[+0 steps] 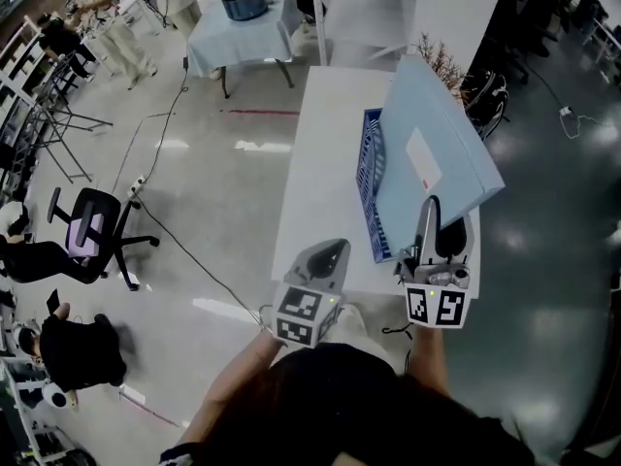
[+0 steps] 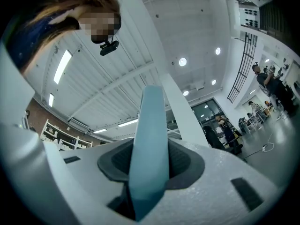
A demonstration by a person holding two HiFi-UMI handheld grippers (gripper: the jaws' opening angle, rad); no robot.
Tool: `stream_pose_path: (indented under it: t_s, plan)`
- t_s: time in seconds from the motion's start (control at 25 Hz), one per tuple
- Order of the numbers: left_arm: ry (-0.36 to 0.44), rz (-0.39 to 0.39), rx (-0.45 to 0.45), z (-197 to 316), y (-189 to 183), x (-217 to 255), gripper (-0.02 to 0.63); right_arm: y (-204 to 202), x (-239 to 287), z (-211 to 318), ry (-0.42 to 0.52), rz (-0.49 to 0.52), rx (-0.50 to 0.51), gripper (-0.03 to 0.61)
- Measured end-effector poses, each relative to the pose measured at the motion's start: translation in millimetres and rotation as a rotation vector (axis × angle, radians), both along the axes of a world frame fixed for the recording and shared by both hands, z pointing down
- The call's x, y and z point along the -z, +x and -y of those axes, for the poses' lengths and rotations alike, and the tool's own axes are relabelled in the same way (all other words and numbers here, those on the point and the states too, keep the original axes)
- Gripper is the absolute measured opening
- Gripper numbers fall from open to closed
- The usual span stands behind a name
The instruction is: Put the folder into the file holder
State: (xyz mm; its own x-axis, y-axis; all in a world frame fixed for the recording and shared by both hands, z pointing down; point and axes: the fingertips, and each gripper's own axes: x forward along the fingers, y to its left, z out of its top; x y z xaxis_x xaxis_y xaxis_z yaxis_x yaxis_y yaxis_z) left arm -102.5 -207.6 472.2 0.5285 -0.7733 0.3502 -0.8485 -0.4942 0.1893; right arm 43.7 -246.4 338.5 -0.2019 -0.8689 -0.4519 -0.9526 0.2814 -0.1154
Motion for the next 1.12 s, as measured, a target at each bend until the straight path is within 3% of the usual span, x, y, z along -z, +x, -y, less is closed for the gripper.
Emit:
stream_pose_path:
  t_s: [1.12]
  plan:
    - [-0.025, 0.018, -0.028, 8.8, 4.2, -1.6, 0.005, -12.7, -24.5, 1.4, 0.007, -0.073, -0.006, 0.155]
